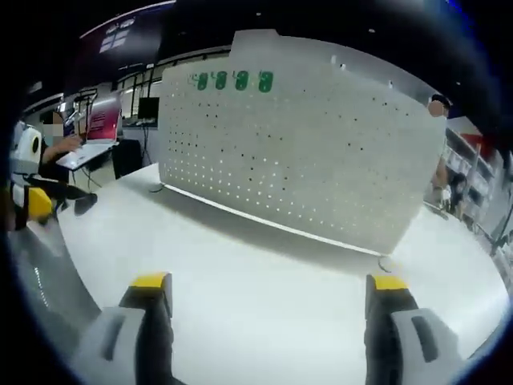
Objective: Insert the hook assembly into the mounting plate slot until the hook locks in place.
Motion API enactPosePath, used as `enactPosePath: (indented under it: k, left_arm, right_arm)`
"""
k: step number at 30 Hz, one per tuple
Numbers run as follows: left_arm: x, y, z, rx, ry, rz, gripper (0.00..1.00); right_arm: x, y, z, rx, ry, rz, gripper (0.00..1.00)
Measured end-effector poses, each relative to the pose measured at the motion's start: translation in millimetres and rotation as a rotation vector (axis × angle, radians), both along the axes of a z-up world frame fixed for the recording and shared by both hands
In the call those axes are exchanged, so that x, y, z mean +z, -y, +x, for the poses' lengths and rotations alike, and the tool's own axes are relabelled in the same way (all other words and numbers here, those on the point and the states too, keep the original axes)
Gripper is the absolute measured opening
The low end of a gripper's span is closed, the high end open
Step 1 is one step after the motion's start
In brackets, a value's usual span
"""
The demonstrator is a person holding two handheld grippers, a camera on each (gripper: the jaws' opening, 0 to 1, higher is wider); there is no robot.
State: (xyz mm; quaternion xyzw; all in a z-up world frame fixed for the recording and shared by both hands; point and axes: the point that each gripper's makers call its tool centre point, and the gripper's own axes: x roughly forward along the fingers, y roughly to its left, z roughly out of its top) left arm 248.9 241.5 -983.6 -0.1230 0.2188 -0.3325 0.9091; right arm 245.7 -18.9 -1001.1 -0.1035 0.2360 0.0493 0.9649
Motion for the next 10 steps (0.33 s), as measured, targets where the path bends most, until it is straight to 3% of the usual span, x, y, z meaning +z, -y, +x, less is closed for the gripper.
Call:
enactPosePath:
  k: [10]
  left_arm:
    - [0.0, -1.7, -0.4, 0.002, 0.003, 0.005, 1.00]
  right_arm:
    - [-5.7, 6.8, -7.2, -0.038, -0.020, 0.044, 0.96]
